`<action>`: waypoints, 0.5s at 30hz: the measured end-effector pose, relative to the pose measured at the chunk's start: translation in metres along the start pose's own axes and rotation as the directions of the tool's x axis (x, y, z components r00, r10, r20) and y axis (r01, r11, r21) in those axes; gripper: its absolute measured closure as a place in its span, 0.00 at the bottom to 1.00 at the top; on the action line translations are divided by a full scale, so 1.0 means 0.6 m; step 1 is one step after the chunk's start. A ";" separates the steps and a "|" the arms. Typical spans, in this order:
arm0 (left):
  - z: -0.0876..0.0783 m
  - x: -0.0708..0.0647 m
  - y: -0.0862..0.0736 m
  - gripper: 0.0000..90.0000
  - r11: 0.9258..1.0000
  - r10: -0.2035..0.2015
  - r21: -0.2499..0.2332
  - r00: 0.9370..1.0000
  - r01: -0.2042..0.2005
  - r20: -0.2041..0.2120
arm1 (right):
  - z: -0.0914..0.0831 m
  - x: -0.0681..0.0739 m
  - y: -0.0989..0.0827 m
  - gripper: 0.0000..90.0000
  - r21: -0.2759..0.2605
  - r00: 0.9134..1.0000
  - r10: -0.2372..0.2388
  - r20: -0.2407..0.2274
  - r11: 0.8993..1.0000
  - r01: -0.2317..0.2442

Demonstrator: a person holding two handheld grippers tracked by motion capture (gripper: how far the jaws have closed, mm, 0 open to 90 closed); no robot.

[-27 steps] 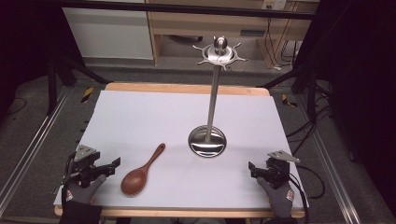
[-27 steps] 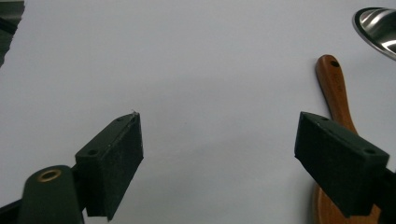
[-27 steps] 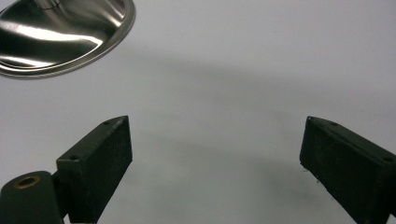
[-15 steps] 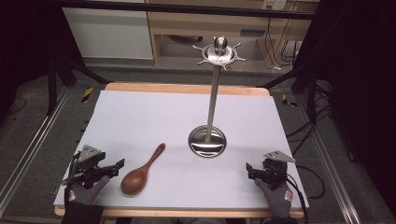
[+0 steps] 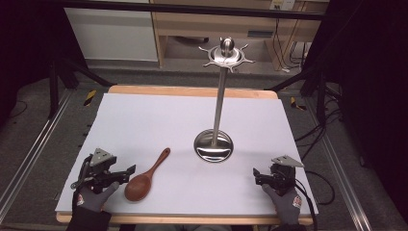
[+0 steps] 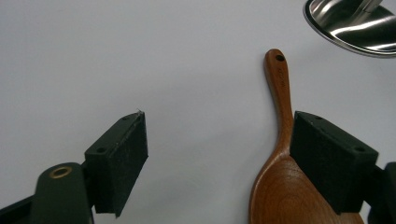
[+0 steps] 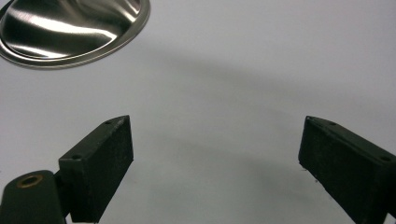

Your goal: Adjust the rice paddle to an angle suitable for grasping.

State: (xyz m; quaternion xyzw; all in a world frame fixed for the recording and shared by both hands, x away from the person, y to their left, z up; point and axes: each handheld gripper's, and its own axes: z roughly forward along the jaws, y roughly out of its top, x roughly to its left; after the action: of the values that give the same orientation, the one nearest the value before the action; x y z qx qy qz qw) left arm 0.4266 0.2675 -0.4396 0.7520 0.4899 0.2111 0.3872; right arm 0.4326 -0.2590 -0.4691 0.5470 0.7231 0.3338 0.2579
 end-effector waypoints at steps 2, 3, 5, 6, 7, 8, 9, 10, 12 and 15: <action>0.001 -0.004 0.002 0.21 1.000 0.005 0.003 1.000 -0.005 0.006 | -0.001 0.002 0.000 0.12 0.002 1.000 0.005 0.002 1.000 -0.005; 0.001 -0.007 0.004 0.21 1.000 0.011 0.002 1.000 -0.011 0.012 | -0.001 0.002 0.001 0.12 0.002 1.000 0.006 0.001 1.000 -0.006; 0.000 -0.010 0.006 0.21 1.000 0.014 0.006 1.000 -0.014 0.016 | -0.001 0.002 0.001 0.12 0.002 1.000 0.006 0.001 1.000 -0.006; -0.001 -0.014 0.008 0.21 1.000 0.019 0.004 1.000 -0.019 0.021 | 0.000 0.002 0.001 0.12 0.006 1.000 0.002 0.000 1.000 -0.002; -0.001 -0.014 0.008 0.21 1.000 0.019 0.004 1.000 -0.019 0.021 | 0.000 0.002 0.001 0.12 0.006 1.000 0.002 0.000 1.000 -0.002; -0.002 -0.017 0.011 0.21 1.000 0.029 0.006 0.999 -0.029 0.025 | 0.000 0.002 0.001 0.12 0.008 1.000 -0.003 -0.003 1.000 0.003; -0.002 -0.017 0.011 0.21 1.000 0.029 0.006 0.999 -0.029 0.025 | 0.000 0.002 0.001 0.12 0.009 1.000 -0.001 -0.004 1.000 0.001; -0.002 -0.019 0.012 0.21 1.000 0.031 0.004 0.999 -0.031 0.027 | 0.001 0.003 0.001 0.12 0.011 1.000 0.000 -0.001 1.000 0.000; -0.003 -0.022 0.014 0.21 0.999 0.034 0.005 0.999 -0.034 0.030 | 0.001 0.002 0.001 0.12 0.012 1.000 -0.006 0.000 1.000 0.006; -0.004 -0.026 0.015 0.21 0.999 0.036 0.003 0.999 -0.037 0.036 | 0.001 0.001 0.001 0.12 0.010 1.000 -0.013 0.001 1.000 0.013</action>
State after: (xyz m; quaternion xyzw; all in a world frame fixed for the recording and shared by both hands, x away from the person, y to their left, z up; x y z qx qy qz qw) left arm 0.4236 0.2525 -0.4300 0.7653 0.4695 0.2036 0.3905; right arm 0.4327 -0.2580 -0.4691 0.5438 0.7280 0.3284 0.2578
